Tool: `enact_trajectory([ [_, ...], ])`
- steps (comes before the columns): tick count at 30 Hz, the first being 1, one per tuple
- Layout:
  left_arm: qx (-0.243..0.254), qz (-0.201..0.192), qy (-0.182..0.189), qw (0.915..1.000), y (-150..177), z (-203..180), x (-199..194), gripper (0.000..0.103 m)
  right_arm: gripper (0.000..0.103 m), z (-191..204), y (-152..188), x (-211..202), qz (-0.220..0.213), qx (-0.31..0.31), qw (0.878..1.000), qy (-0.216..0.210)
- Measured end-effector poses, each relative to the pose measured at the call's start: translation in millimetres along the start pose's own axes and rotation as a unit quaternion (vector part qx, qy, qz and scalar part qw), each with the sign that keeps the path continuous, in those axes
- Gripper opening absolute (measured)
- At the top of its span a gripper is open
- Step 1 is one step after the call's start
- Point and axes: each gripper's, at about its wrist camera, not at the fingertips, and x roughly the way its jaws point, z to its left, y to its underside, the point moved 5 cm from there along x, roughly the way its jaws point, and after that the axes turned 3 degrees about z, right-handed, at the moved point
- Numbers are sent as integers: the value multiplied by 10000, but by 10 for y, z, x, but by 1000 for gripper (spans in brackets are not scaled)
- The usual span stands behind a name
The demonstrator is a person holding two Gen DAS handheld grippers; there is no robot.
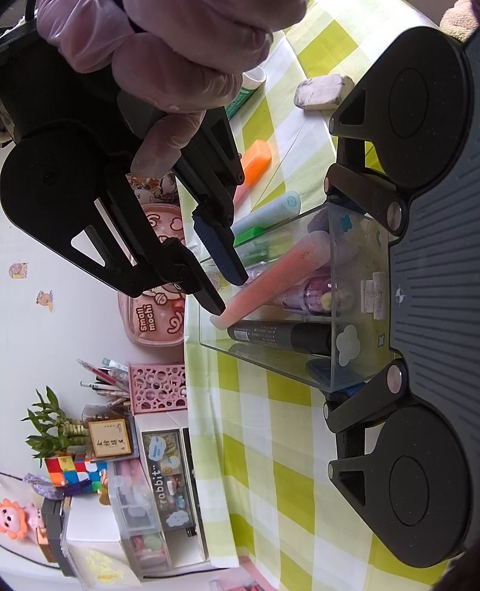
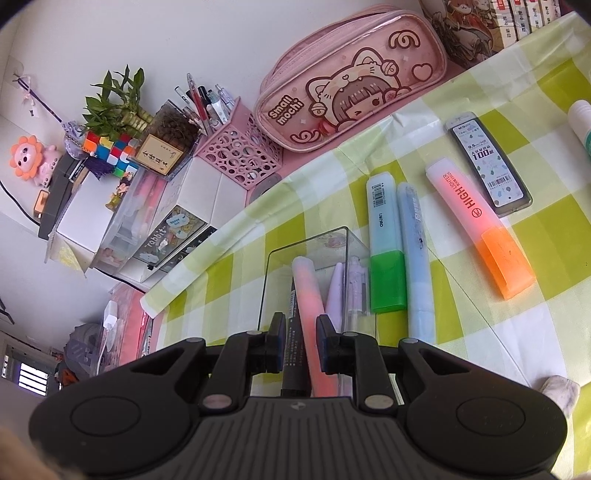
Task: Organize stationery
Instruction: 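Lower the pink highlighter into the clear box and open the right tool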
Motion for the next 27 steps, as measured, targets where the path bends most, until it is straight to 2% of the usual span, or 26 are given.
enact_trajectory([
  [7,0,0,1,10000,0,0,0,74,23,55,21,0,54,-278,9995,117],
  [14,-4,-1,3,10000,-2,-3,2,74,23,218,59,88,311,-1031,9913,761],
  [16,-3,-1,3,10000,-2,-3,1,74,25,260,83,113,445,-1145,9898,727],
  [20,-3,-2,5,10000,-1,-3,1,74,26,289,108,144,630,-922,9934,282],
  [23,-3,-3,5,10000,-1,-4,1,74,26,278,102,138,515,-1009,9922,512],
  [27,-4,-1,2,10000,-2,-3,1,74,26,243,82,110,465,-984,9927,523],
])
